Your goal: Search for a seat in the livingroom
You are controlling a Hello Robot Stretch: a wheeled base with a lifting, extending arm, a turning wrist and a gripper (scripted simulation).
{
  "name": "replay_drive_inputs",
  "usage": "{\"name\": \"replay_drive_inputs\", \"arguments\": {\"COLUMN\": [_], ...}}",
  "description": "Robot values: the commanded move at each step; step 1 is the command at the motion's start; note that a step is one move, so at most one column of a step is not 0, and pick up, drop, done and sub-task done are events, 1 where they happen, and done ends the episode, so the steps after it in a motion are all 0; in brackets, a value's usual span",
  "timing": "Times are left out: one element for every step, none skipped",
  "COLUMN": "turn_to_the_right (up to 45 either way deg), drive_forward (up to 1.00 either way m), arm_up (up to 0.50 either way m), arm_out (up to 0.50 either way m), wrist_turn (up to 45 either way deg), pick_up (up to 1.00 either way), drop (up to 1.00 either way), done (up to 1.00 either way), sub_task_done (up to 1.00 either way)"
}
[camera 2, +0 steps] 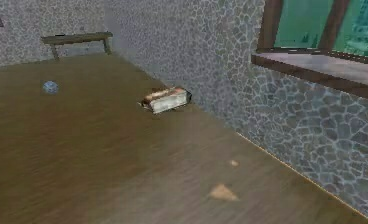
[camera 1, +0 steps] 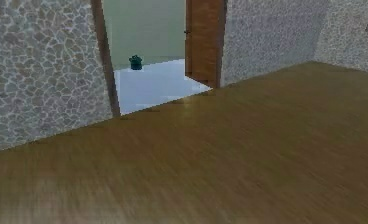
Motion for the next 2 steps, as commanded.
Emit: {"name": "replay_drive_inputs", "arguments": {"turn_to_the_right": [0.0,0.0], "drive_forward": [1.00,1.00], "arm_up": [0.00,0.00], "arm_out": [0.00,0.00], "wrist_turn": [0.0,0.0], "pick_up": [0.00,0.00], "drop": [0.00,0.00], "done": [0.00,0.00], "sub_task_done": [0.00,0.00]}}
